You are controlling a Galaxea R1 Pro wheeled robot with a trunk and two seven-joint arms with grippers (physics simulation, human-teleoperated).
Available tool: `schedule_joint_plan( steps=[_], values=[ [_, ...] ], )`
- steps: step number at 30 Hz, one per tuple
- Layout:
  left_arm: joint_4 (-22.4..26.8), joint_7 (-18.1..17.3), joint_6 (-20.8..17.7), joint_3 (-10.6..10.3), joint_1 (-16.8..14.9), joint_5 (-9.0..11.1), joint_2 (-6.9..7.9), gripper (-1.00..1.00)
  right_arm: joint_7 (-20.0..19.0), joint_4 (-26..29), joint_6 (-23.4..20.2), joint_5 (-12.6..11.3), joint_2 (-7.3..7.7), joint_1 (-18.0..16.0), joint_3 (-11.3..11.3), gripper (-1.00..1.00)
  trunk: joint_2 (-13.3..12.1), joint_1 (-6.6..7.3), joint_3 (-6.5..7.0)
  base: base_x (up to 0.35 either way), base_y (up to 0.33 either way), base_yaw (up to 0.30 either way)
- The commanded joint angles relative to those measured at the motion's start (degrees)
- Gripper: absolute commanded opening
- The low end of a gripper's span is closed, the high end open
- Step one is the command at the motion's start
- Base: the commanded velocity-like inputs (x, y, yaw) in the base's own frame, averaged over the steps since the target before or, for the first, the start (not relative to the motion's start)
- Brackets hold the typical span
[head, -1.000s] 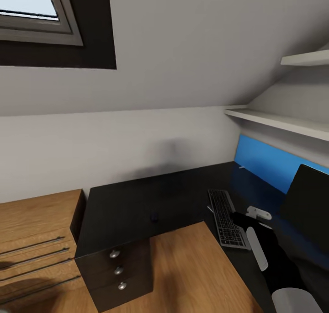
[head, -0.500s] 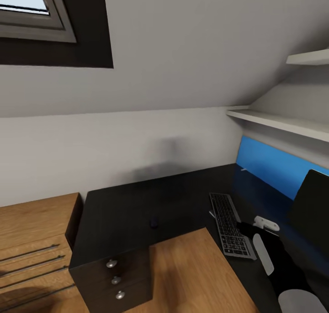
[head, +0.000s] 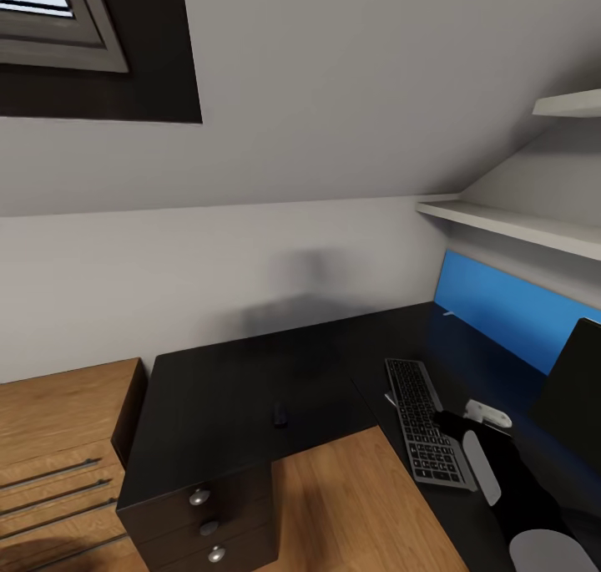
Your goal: In the bedroom, organize the workspace by keeping the computer under the desk, ensuring the monitor is on the desk, placing the keyboard on the desk next to the monitor, placing the mouse on the desk next to the keyboard, moving the folder from the swivel chair onto the desk next to the mouse, stacking the notebook on top of the folder with the pen on top of the notebook, and positioning the swivel chair next to the desk.
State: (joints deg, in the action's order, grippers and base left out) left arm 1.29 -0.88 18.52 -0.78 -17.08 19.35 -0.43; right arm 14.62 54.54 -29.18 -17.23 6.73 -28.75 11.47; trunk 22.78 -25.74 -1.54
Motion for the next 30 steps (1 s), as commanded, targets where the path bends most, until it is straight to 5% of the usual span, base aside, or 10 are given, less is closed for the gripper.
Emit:
schedule_joint_plan(
  steps=[1, 12, 30],
  values=[
    [-0.1, -0.1, 0.2, -0.1, -0.1, 0.3, -0.01, 1.0, 0.5, 0.0, -0.2, -0.6, 0.09, -0.1, -0.1, 1.0, 0.1, -0.04, -0.14, 0.032, -0.006, 0.0],
    [-0.1, -0.1, 0.2, -0.1, -0.1, 0.3, -0.01, 1.0, 0.0, -3.6, 0.3, -0.8, 1.25, -0.1, 2.4, 1.0, 0.1, -0.04, -0.14, 0.093, -0.074, 0.0],
    [-0.1, -0.1, 0.2, -0.1, -0.1, 0.3, 0.0, 1.0, -0.2, -4.7, 1.2, -0.8, 1.44, -0.1, 2.6, 1.0, 0.1, -0.04, -0.14, 0.101, -0.003, 0.0]
  ],
)
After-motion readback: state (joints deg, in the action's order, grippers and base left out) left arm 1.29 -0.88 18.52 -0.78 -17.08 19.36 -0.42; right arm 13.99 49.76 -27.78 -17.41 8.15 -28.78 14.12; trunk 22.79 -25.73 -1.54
